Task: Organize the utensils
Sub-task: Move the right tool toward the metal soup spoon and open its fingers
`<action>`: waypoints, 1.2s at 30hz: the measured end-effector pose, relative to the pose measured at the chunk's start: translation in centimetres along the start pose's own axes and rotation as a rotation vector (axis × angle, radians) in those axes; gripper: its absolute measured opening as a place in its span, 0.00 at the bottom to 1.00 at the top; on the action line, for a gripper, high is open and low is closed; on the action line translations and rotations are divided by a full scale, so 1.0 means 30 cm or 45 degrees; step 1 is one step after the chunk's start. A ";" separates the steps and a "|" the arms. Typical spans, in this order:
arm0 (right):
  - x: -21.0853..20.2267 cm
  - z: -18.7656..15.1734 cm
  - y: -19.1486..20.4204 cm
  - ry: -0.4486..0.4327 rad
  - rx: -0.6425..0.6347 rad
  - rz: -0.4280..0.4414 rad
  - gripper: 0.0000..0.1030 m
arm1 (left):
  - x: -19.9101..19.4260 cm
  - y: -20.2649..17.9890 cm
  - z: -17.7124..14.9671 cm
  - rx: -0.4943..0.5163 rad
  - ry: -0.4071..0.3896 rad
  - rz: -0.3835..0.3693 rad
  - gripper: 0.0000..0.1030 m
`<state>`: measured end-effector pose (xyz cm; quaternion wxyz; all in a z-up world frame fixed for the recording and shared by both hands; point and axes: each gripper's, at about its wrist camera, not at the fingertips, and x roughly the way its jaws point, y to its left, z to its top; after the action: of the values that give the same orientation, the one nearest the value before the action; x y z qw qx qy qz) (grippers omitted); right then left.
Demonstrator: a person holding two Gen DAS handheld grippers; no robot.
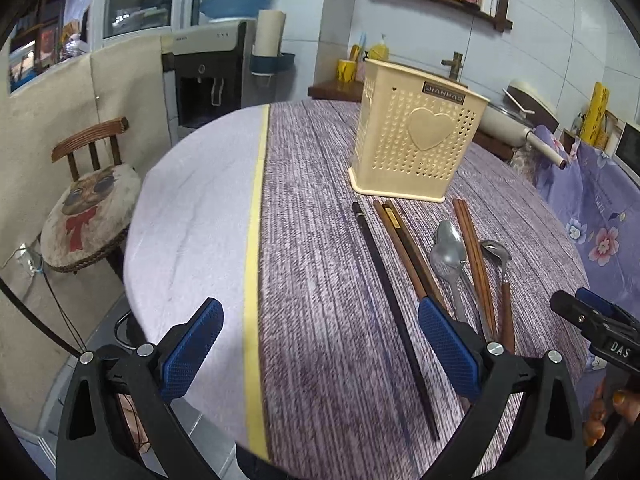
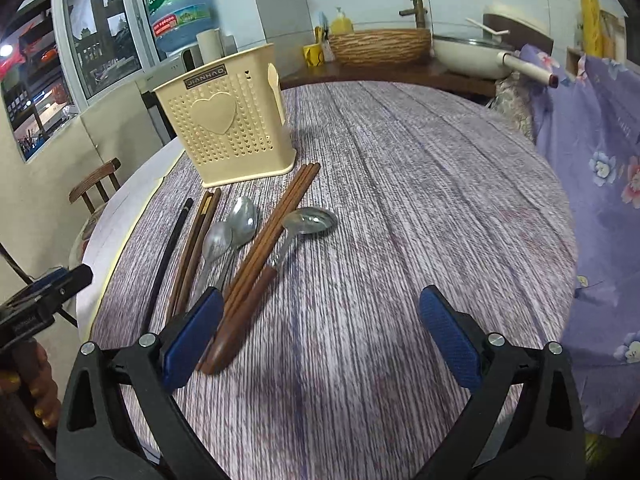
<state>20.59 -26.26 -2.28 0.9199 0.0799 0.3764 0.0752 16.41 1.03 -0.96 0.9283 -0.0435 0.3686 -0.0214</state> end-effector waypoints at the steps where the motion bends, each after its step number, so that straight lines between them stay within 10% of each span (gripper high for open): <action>1: 0.015 0.012 0.006 0.011 -0.005 0.000 0.92 | 0.015 -0.005 0.010 0.007 0.014 0.006 0.89; 36: 0.263 0.126 0.024 0.213 -0.002 -0.102 0.66 | 0.258 -0.113 0.135 0.113 0.214 0.037 0.51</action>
<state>28.77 -24.33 -4.85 0.8876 0.0575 0.4549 0.0449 24.79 -2.63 -2.98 0.8953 0.0049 0.4445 -0.0279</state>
